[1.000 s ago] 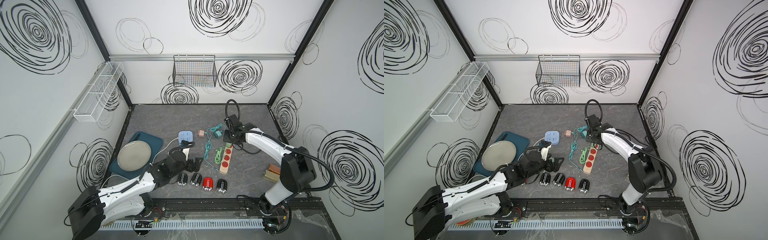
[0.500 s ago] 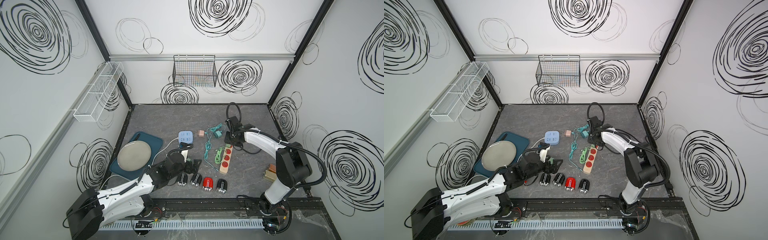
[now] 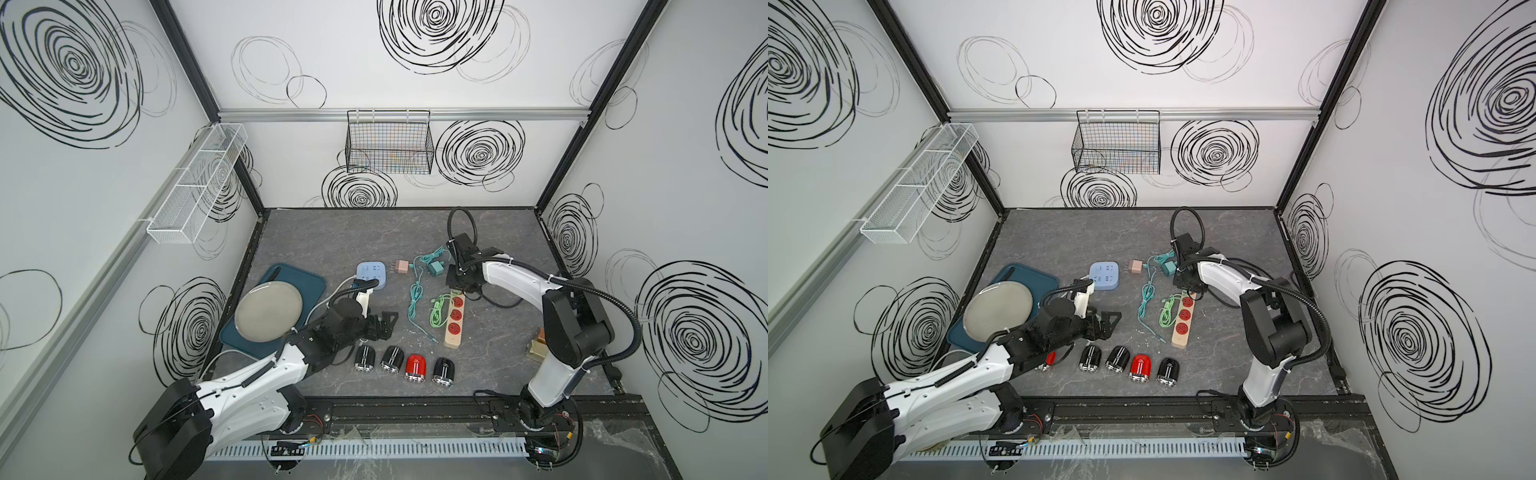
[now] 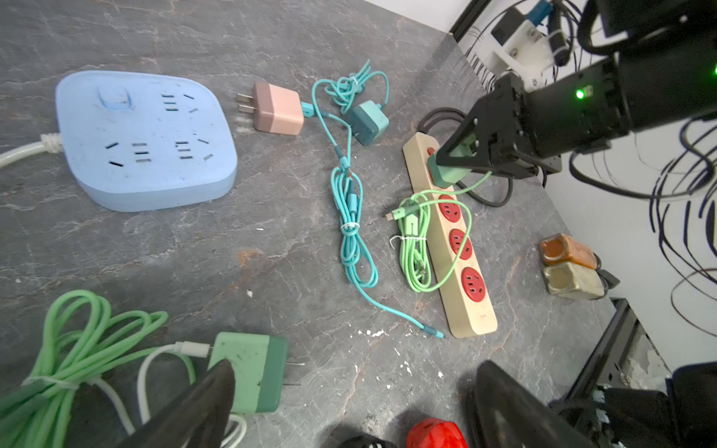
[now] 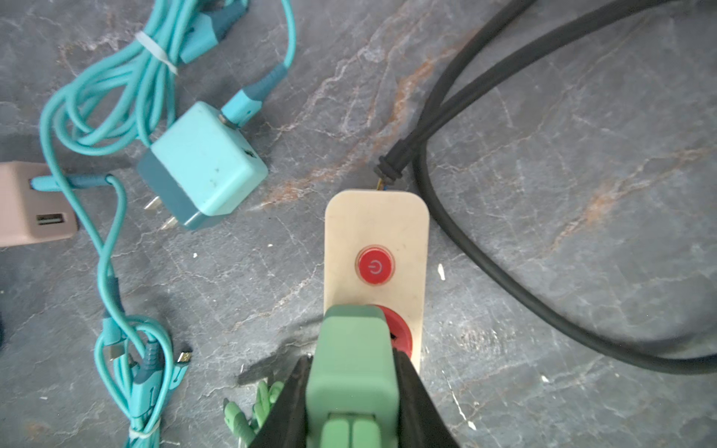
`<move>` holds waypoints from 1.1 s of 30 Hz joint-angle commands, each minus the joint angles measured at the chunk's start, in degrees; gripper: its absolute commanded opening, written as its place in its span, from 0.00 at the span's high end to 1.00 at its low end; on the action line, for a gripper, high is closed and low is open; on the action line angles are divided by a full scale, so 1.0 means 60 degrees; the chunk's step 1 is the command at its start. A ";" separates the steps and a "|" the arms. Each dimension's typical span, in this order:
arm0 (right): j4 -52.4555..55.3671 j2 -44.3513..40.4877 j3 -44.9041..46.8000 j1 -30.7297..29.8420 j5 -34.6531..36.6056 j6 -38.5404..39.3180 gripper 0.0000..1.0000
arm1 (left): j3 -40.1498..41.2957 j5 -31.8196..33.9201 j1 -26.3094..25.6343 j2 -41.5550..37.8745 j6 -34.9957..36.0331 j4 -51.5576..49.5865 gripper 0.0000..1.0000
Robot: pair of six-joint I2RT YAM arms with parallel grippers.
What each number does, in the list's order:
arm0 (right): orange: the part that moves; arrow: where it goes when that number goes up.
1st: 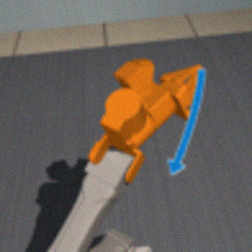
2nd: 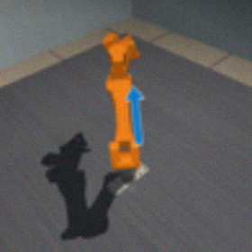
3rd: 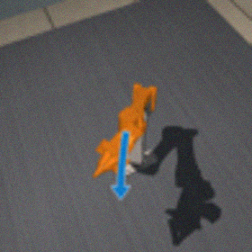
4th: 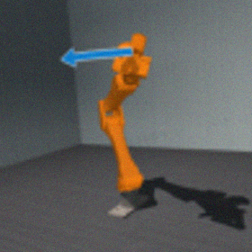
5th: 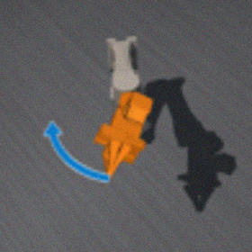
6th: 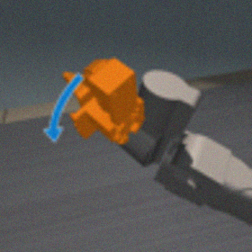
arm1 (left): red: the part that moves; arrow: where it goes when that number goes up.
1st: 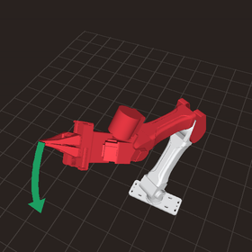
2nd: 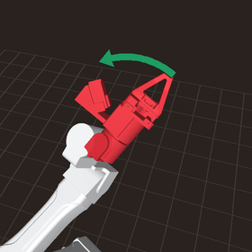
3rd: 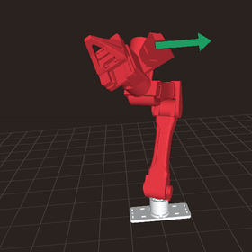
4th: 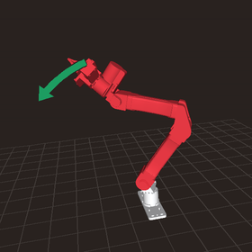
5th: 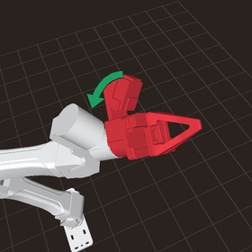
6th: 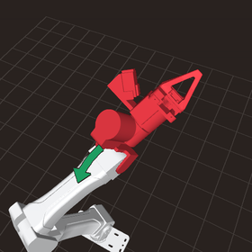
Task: Unplug the electric shaver
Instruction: Remove the plug from the socket.
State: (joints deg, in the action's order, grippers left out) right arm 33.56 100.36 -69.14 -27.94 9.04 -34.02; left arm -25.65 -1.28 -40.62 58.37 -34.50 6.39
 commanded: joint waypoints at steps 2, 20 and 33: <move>-0.0695 -0.0459 -0.0617 -0.0576 0.0447 0.1213 0.79 | -0.0553 -0.1252 0.0845 0.0457 -0.0400 0.0911 0.01; -0.2992 -0.3024 0.1291 -0.1535 -0.0539 0.3538 0.85 | -0.3697 -0.5418 0.2097 0.5703 -0.1263 0.5429 0.16; -0.3341 -0.3889 0.1958 -0.1750 -0.0652 0.3650 0.86 | -0.5725 -0.5893 0.1314 0.8172 -0.1378 0.5417 0.17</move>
State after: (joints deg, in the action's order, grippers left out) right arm 17.93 79.18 -57.76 -37.85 5.58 -12.71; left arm -57.93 -35.16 -31.86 105.93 -43.13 36.97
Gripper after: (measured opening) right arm 0.293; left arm 0.829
